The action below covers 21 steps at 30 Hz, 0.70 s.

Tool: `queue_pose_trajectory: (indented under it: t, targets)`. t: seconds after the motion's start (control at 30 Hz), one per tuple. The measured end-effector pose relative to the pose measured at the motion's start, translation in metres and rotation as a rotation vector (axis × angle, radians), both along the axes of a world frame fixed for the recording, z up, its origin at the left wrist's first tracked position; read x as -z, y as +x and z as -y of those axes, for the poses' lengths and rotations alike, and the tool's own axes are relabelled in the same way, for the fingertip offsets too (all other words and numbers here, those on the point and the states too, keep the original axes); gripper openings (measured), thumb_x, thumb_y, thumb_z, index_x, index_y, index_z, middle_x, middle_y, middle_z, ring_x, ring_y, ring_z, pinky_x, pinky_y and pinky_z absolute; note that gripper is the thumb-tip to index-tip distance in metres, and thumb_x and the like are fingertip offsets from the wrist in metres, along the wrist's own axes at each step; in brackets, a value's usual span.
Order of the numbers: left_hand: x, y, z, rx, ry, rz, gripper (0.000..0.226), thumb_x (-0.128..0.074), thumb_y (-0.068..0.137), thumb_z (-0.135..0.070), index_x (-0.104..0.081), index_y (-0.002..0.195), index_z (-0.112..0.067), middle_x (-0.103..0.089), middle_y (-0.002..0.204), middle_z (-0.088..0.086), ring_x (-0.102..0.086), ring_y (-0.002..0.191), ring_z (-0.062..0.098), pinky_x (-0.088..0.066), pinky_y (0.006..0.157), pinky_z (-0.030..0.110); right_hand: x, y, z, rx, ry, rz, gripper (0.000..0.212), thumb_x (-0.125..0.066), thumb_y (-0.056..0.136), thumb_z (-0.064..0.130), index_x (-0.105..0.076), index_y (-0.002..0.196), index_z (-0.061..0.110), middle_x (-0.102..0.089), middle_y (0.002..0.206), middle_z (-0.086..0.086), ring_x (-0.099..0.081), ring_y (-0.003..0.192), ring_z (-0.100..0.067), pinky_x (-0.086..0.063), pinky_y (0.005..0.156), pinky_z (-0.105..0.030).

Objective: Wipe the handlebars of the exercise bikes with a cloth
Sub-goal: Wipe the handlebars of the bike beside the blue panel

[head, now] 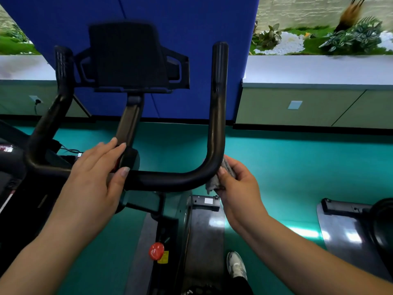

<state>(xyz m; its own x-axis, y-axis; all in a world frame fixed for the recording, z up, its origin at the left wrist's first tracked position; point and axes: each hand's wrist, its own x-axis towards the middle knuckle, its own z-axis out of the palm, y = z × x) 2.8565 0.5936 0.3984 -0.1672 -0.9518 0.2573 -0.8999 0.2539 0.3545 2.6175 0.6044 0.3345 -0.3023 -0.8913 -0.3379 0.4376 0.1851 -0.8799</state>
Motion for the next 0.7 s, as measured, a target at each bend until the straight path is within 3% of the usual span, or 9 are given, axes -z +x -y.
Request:
queue_pose_trajectory:
  t: [0.2,0.37,0.5,0.7]
  targets:
    - [0.004,0.002,-0.011,-0.003,0.026,0.024,0.062,-0.035,0.089,-0.041,-0.039,0.144,-0.014,-0.033,0.151,-0.002,-0.020,0.143,0.015,-0.012,0.115,0.032,0.007,0.035,-0.031,-0.084,0.034,0.023,0.024,-0.056,0.089,-0.004,-0.067,0.103,0.012,-0.072,0.102,-0.011,-0.067,0.100,-0.030,-0.049,0.095,-0.052]
    - [0.003,0.003,-0.010,0.008,0.022,0.031,0.063,-0.033,0.089,-0.044,-0.037,0.146,-0.016,-0.030,0.153,-0.004,-0.017,0.144,0.013,-0.008,0.113,0.024,0.006,0.022,-0.030,0.005,0.000,-0.026,0.025,-0.060,0.088,-0.002,-0.069,0.097,0.020,-0.073,0.099,-0.006,-0.068,0.099,-0.026,-0.050,0.095,-0.048]
    - [0.007,0.005,-0.010,0.011,0.020,0.031,0.064,-0.030,0.090,-0.046,-0.034,0.147,-0.017,-0.027,0.155,-0.005,-0.015,0.144,0.012,-0.007,0.114,0.023,0.004,0.046,-0.034,-0.039,-0.012,-0.028,0.024,-0.059,0.088,-0.003,-0.068,0.098,0.017,-0.073,0.097,-0.004,-0.068,0.093,-0.021,-0.051,0.091,-0.041]
    - [0.009,0.008,-0.010,0.040,0.021,0.022,0.064,-0.029,0.091,-0.046,-0.032,0.148,-0.017,-0.025,0.156,-0.005,-0.013,0.145,0.012,-0.005,0.115,0.023,0.005,0.075,-0.034,-0.067,0.023,-0.012,0.021,-0.061,0.087,-0.001,-0.066,0.098,0.017,-0.073,0.100,-0.004,-0.067,0.100,-0.024,-0.049,0.097,-0.050]
